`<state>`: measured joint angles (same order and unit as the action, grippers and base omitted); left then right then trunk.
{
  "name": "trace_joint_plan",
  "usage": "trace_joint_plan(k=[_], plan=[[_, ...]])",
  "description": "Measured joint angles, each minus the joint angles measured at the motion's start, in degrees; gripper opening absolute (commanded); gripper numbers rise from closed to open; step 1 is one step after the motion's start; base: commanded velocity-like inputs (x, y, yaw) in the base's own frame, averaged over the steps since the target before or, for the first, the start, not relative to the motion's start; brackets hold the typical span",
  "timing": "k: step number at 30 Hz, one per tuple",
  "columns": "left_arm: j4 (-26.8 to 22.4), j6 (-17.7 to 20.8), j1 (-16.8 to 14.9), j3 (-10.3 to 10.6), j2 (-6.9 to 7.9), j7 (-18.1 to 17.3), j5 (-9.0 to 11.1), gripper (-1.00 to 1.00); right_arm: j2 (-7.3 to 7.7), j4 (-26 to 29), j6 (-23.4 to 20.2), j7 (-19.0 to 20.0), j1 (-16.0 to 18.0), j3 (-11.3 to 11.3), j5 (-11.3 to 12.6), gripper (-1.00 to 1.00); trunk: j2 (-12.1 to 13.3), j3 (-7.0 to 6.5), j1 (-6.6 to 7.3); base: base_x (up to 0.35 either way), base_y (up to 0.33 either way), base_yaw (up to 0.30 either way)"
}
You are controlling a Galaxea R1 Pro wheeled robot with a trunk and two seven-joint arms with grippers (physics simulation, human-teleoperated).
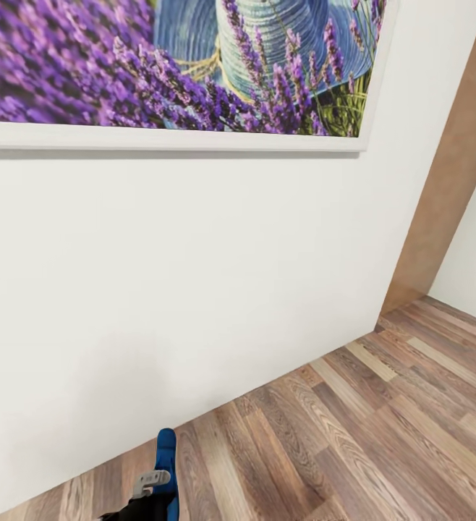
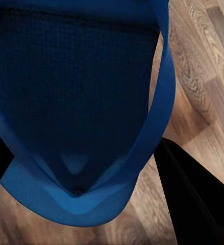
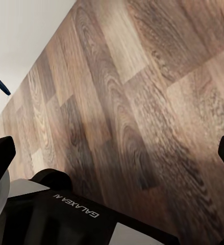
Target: In the bedroom, move the book from the bed onto either nightstand, and place the two sandals side by side next to the bed.
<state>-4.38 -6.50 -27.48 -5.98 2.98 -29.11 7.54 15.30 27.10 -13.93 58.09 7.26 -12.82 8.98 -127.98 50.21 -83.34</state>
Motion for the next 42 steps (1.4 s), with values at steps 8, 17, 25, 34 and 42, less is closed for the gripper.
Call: trace_joint_plan(k=[8,17,25,34,42], plan=[[0.0,0.0,0.0,0.0,0.0,0.0,0.0,-1.0,0.0,0.0,0.0,0.0,0.0,0.0,0.0,1.0,0.0,0.0,0.02,0.085,0.061,-0.169],[0.0,0.0,0.0,0.0,0.0,0.0,0.0,-1.0,0.0,0.0,0.0,0.0,0.0,0.1,0.0,1.0,0.0,0.0,0.01,0.175,0.133,-0.169],[0.0,0.0,0.0,0.0,0.0,0.0,0.0,-1.0,0.0,0.0,0.0,0.0,0.0,0.1,0.0,1.0,0.0,0.0,0.0,0.014,0.012,-0.169],[0.0,0.0,0.0,0.0,-0.02,0.0,0.0,-1.0,0.0,0.0,0.0,0.0,0.0,0.0,0.0,1.0,0.0,0.0,0.0,0.0,0.0,-0.169],[0.0,0.0,0.0,0.1,-0.08,0.0,0.0,-1.0,0.0,0.0,0.0,0.0,0.0,0.0,0.0,1.0,0.0,0.0,0.0,0.0,0.0,-0.169]])
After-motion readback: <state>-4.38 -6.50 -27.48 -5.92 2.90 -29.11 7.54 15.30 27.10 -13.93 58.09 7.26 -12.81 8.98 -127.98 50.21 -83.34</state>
